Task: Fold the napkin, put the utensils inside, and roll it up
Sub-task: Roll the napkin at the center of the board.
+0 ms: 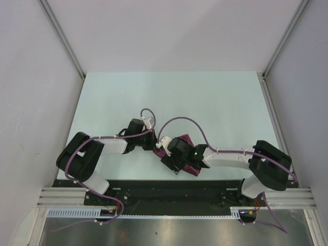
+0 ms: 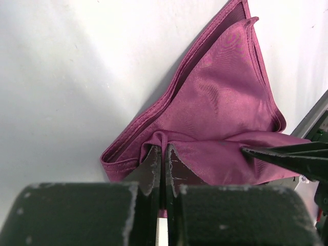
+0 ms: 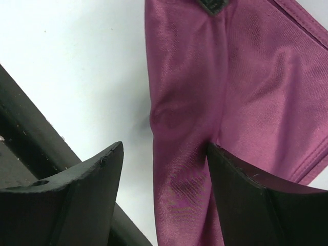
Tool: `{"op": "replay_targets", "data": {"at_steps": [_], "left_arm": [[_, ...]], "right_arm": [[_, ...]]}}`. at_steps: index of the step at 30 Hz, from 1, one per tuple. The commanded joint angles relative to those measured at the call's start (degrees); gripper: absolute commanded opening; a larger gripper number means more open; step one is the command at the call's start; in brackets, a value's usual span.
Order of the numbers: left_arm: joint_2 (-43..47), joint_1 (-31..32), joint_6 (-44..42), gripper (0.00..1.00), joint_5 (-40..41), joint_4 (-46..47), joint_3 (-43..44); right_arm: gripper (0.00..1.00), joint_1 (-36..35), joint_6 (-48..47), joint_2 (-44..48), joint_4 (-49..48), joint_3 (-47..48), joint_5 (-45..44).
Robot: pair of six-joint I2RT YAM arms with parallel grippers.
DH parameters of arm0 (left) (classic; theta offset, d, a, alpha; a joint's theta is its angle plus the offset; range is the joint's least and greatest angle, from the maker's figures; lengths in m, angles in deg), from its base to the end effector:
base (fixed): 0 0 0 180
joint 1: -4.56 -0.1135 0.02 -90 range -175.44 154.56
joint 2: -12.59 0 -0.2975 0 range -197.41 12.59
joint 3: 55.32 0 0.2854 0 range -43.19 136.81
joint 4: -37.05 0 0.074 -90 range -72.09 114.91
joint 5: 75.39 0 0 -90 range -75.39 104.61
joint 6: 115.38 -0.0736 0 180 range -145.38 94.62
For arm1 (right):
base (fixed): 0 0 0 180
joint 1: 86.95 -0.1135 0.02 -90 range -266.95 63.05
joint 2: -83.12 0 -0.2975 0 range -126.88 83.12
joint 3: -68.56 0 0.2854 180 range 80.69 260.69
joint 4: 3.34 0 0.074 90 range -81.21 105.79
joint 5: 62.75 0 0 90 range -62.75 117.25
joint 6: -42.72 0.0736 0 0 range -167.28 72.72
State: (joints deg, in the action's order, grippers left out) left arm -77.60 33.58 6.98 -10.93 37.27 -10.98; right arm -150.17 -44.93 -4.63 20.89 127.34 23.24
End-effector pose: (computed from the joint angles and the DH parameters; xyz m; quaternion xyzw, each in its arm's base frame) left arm 0.2627 -0.1820 0.1058 0.0571 0.9051 -0.3640 0.2122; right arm 0.1606 0.3069 0.1545 -0.4708 0.8232 0.1429 0.2832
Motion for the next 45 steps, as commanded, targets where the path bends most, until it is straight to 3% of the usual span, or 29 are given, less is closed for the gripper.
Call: {"op": "replay_targets", "data": {"at_steps": [1,10,13,14,16,19,22,28,33,45], "left_arm": [[-2.27,0.08,-2.57,0.0,2.51,-4.71,0.66],[-0.51,0.08,-1.42,0.01,1.19,-3.48,1.72],[0.89,-0.19,-0.9,0.09,0.84,-3.57,2.25],[1.42,-0.27,-0.72,0.19,0.76,-3.57,2.33],[3.44,-1.06,-0.37,0.29,0.84,-4.01,2.51],[7.56,-2.81,-0.89,0.53,2.24,-6.11,3.12],[12.31,-4.84,-2.47,0.65,4.09,-8.84,3.04],[19.52,-5.99,-6.43,0.67,4.98,-8.5,-0.55],[18.65,-5.73,-6.0,0.67,0.68,-2.36,-3.81],[10.31,-2.56,-4.15,0.65,-0.74,6.01,-2.41]], "right_arm": [[0.71,-0.59,-1.03,-1.37,-3.66,-0.34,-2.14],[0.67,2.66,1.16,-8.84,2.49,2.65,5.41],[0.58,3.89,2.13,-10.86,4.95,4.58,6.29],[0.53,4.24,2.39,-11.39,6.26,5.02,6.9],[0.42,5.3,2.57,-12.44,7.41,6.16,9.53],[0.33,7.05,2.57,-12.89,8.73,6.78,15.4],[0.29,9.69,2.66,-12.19,7.95,6.43,23.22],[0.28,16.53,2.84,-13.33,6.01,6.25,38.97],[0.27,21.47,3.19,-16.84,4.51,6.34,50.57],[0.24,29.2,3.54,-24.75,2.75,7.31,61.83]]}}
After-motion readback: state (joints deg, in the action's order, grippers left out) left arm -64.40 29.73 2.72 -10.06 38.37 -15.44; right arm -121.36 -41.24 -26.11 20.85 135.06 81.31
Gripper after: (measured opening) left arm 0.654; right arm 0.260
